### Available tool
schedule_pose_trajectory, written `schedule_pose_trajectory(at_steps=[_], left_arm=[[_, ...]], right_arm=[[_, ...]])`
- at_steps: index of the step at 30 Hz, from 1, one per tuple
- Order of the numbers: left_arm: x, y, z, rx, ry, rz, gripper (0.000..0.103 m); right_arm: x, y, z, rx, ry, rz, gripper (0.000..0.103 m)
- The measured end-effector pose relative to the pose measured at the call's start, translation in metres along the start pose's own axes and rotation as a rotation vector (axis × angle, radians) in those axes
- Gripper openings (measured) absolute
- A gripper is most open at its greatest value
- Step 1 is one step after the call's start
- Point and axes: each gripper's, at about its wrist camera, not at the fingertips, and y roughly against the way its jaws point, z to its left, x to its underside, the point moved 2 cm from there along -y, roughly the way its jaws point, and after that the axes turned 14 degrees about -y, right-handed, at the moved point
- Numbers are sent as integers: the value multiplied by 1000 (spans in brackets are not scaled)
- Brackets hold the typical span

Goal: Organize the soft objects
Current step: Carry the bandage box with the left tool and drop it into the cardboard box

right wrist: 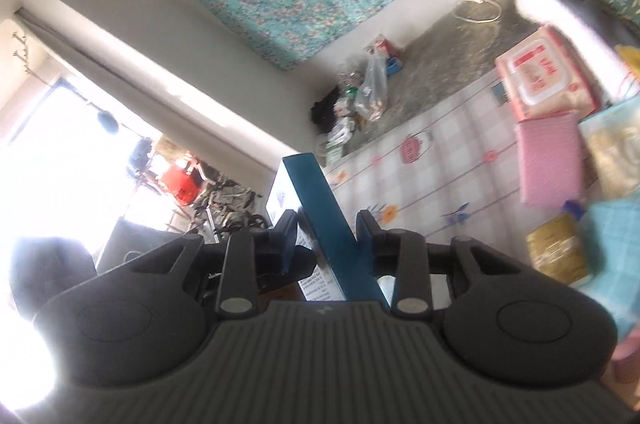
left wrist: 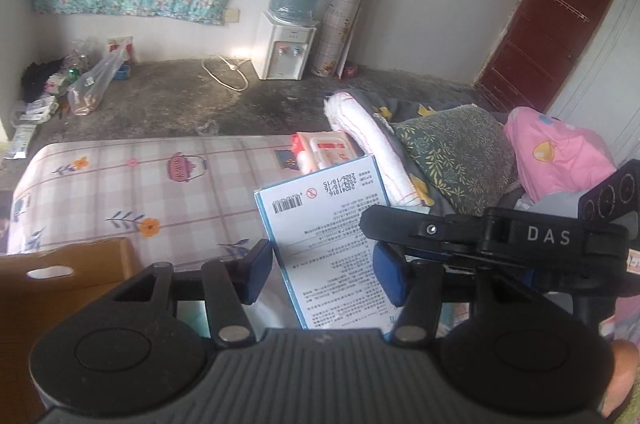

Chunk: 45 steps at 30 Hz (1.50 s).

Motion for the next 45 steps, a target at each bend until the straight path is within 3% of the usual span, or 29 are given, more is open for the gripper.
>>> schedule_pose_trajectory(at_steps=[4, 8, 15, 20, 26, 30, 37, 41, 45], left_arm=[[38, 54, 48, -95, 61, -4, 57], [83, 79, 95, -155, 141, 28, 57], [159, 45, 178, -134, 299, 148, 55], [177, 2, 210, -74, 363, 188, 53], [169, -45, 217, -71, 325, 229, 48], [168, -70, 215, -65, 320, 276, 49], [170, -78, 222, -101, 338, 299, 49], [164, -92, 217, -89, 318, 304, 35], [155, -109, 210, -85, 319, 280, 37]], right_arm=[[59, -36, 47, -67, -6, 104, 33], [121, -83, 82, -76, -8, 212, 33], [192, -165, 71, 60, -42, 323, 33], [197, -215, 40, 186, -41, 313, 33], [176, -239, 42, 260, 26, 256, 32], [160, -239, 42, 253, 44, 214, 32], [146, -218, 41, 202, 96, 179, 32], [140, -205, 34, 179, 93, 161, 32], [137, -196, 27, 168, 88, 152, 32]])
